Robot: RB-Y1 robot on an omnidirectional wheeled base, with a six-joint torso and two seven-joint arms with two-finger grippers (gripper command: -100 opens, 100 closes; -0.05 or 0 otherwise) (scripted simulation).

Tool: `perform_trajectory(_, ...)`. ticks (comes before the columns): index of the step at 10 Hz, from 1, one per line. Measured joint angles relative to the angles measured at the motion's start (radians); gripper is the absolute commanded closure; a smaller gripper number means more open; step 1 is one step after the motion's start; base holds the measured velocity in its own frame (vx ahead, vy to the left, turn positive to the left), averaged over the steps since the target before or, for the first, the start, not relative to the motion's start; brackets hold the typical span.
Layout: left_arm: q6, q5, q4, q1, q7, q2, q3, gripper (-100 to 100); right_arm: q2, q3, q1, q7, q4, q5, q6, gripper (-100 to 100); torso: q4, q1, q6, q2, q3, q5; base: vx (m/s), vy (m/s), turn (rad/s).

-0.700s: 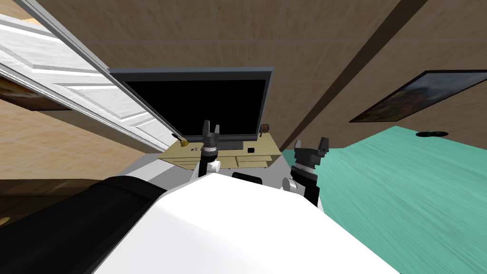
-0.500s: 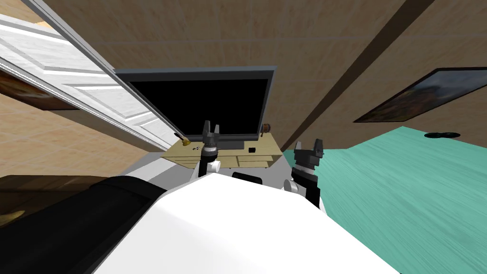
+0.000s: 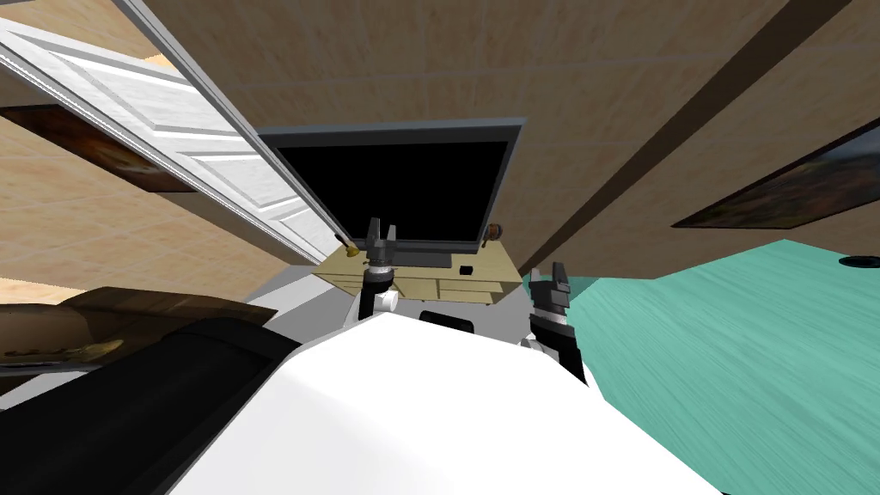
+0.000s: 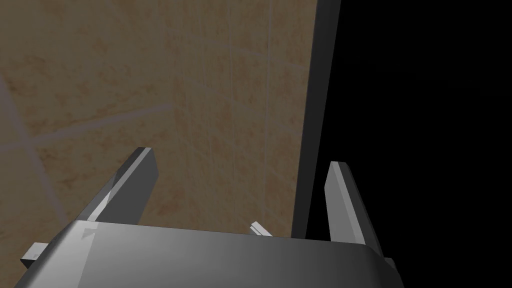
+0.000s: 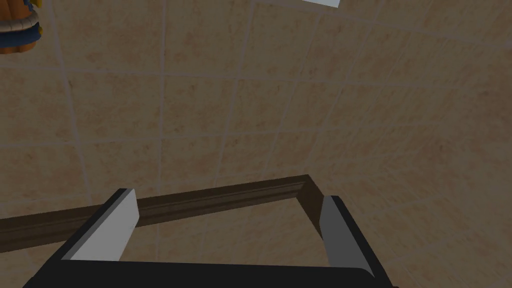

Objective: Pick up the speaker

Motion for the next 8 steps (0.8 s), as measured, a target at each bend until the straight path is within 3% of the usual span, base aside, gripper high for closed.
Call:
perform_trajectory(1,0.000,0.000,0.000,0.000,0.000,0.000,0.000,0,-0.014,0.004,0.002,0.019,0.025,0.003,0.007,-100,0.000,0.000,0.000,-0.001,0.000,0.000,-0.039,0.081,0.223)
perform_trajectory(4,0.000,0.000,0.000,0.000,0.000,0.000,0.000,0,-0.083,0.001,0.078,0.059,0.096,-0.003,-0.016,-100,0.000,-0.002,0.000,-0.002,-0.001,-0.001,-0.015,0.035,0.134)
perform_trajectory(6,0.000,0.000,0.000,0.000,0.000,0.000,0.000,0,-0.107,0.006,0.089,0.092,0.153,0.000,-0.013,-100,-0.001,-0.004,0.000,-0.002,-0.001,-0.001,-0.012,0.031,0.253)
perform_trajectory(7,0.000,0.000,0.000,0.000,0.000,0.000,0.000,0,-0.142,0.003,0.107,0.111,0.204,-0.002,-0.021,-100,-0.001,-0.004,0.000,-0.002,-0.001,-0.001,-0.004,0.016,0.115)
perform_trajectory(8,0.000,0.000,0.000,0.000,0.000,0.000,0.000,0,-0.149,0.008,0.133,0.128,0.213,0.001,-0.019,-100,-0.001,-0.004,0.000,-0.002,-0.001,-0.001,-0.002,0.014,0.239)
